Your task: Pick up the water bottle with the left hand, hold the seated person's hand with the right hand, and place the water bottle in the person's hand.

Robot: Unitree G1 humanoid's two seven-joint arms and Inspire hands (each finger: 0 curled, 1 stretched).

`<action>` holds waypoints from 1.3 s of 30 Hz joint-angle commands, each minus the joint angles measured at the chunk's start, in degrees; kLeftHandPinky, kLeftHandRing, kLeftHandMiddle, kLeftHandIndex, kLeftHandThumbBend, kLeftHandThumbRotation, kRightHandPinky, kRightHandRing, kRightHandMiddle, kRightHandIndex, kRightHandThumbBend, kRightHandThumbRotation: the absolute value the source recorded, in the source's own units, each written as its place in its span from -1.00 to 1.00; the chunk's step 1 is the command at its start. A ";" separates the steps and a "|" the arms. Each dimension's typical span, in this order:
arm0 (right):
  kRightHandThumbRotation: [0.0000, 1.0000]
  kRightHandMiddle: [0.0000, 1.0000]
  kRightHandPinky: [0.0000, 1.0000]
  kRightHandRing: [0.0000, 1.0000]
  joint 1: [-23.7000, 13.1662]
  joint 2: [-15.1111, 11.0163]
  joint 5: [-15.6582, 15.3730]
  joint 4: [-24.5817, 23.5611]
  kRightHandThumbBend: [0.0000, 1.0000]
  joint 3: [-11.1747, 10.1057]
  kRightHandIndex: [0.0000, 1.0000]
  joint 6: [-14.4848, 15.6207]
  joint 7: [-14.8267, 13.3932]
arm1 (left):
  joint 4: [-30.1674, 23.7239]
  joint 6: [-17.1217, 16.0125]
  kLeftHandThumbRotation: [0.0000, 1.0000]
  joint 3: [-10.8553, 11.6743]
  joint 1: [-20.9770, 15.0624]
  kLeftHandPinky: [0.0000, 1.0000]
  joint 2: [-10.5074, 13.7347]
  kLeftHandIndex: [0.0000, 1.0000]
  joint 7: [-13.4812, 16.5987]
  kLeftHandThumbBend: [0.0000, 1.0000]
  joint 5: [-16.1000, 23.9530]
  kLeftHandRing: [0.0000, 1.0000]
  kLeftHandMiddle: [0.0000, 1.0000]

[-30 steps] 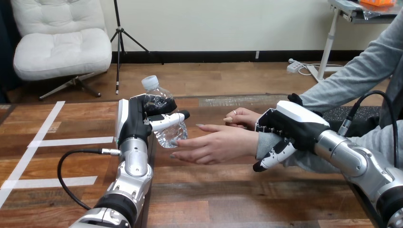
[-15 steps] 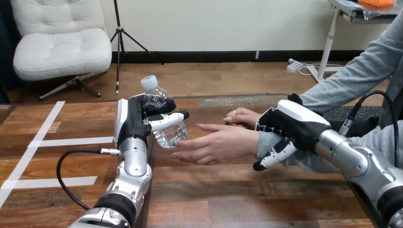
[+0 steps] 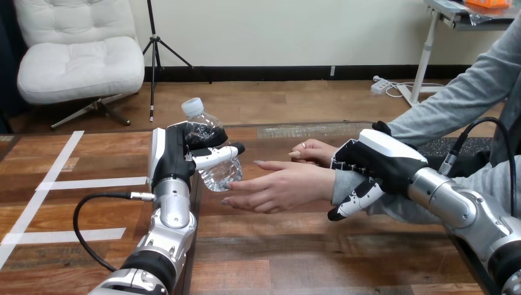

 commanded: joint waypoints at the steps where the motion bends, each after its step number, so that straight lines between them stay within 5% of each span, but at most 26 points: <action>1: -1.00 -0.30 -0.50 -0.43 -3.89 -0.84 0.61 -0.41 0.77 -1.29 -0.27 -0.31 -0.33 | -3.46 -2.00 -1.00 -0.19 -5.26 -0.13 1.33 0.01 -0.01 0.54 0.42 -0.05 -0.05; 39: -1.00 -0.19 -0.38 -0.31 -3.80 -1.00 0.91 -0.33 0.81 -1.32 -0.16 -0.66 0.53 | -3.19 -2.17 -1.00 -0.62 -5.41 -0.22 1.46 0.01 0.48 0.54 1.08 -0.11 -0.07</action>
